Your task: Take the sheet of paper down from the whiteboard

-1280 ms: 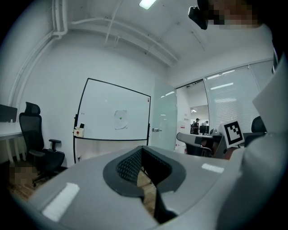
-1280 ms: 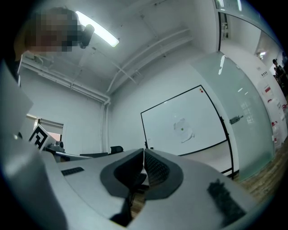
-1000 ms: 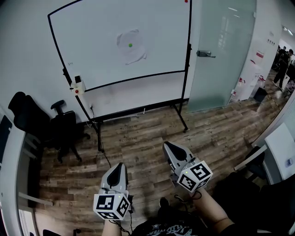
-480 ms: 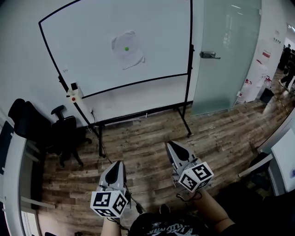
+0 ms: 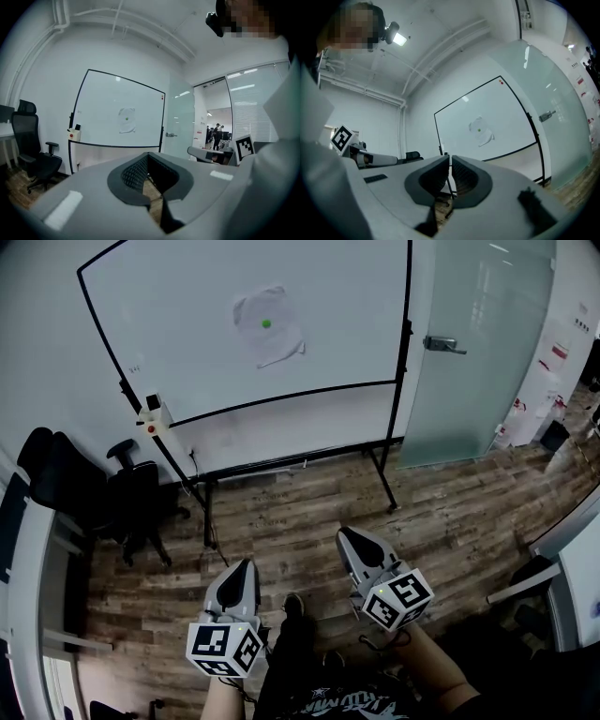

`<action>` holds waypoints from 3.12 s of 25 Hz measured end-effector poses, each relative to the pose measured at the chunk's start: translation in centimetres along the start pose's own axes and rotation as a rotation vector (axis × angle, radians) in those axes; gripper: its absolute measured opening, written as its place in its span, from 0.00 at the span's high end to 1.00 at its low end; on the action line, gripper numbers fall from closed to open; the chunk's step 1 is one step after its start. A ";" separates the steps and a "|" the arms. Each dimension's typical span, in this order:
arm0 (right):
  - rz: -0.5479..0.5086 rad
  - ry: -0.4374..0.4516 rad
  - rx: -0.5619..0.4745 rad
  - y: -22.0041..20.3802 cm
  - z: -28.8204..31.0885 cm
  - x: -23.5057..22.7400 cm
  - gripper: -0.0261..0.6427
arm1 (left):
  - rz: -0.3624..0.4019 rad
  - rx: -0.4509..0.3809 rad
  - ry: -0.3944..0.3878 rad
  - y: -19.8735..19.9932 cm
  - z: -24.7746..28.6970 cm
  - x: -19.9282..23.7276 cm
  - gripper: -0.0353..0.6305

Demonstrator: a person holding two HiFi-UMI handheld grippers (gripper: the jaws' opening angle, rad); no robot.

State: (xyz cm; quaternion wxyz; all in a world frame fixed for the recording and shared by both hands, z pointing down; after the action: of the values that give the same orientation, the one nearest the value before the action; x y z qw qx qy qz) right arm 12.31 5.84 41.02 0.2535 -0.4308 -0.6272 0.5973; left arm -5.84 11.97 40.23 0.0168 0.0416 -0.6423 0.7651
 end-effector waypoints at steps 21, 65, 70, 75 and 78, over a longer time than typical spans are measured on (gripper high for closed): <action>-0.023 -0.067 0.105 -1.3 13.7 -10.6 0.94 | -0.032 0.004 -0.078 2.2 16.5 7.0 0.94; -0.099 -0.056 0.054 2.4 36.3 -32.2 0.94 | 0.004 -0.064 -0.026 9.4 43.6 15.1 0.94; -0.088 -0.030 0.073 2.7 38.1 -35.9 0.94 | 0.015 -0.060 -0.004 10.0 47.3 14.2 0.94; -0.102 0.012 0.067 3.8 39.7 -38.6 0.94 | 0.022 -0.081 0.028 11.3 50.0 13.7 0.94; -0.142 0.067 0.079 4.3 40.9 -39.3 0.94 | 0.050 -0.112 0.040 12.2 51.3 13.1 0.94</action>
State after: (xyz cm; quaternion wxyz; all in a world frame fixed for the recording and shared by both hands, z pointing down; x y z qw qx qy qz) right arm -1.02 -49.36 38.15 0.3331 -0.3945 -0.6232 0.5874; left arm -17.65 -40.99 38.13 0.0126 0.0091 -0.6846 0.7287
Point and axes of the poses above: the fingertips, and each gripper's own axes: z forward along the fingers, x to its left, y out of its top, the point moved 2 cm from there along -z, backward along the fingers, and after that the axes turned 14 degrees about y, right-handed, at the moved point
